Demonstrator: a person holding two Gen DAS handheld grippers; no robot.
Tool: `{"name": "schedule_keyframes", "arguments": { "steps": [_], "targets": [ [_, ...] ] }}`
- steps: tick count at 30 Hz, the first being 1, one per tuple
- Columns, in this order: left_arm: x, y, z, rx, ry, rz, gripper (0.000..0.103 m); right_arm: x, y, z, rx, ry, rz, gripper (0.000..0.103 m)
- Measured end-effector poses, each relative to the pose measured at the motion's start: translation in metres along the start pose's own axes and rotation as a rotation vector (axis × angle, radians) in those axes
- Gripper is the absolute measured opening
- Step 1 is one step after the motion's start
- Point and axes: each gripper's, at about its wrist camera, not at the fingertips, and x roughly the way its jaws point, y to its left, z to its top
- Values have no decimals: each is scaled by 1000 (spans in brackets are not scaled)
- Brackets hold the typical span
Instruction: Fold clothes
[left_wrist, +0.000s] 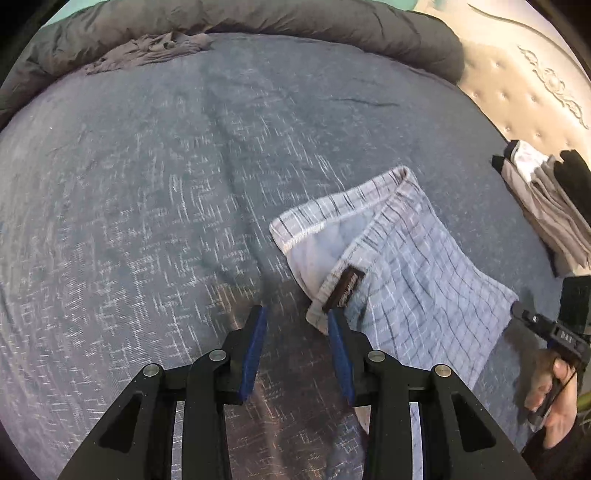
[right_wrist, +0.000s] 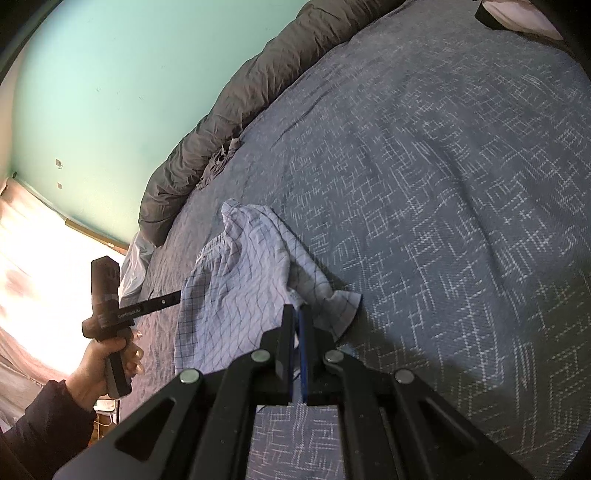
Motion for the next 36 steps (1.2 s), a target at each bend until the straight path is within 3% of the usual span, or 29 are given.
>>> {"name": "schedule_keyframes", "arguments": {
  "steps": [22,29,36],
  "targets": [
    [17,-23,-7,138,32,-16,38,5,-3,-5,10,7,5,2],
    [30,-28,5,127,33,1,15,5,-6,-5,15,8,8,2],
    [21,-18,14,106,10,52,10,2,-9,-6,21,6,11,2]
  ]
}}
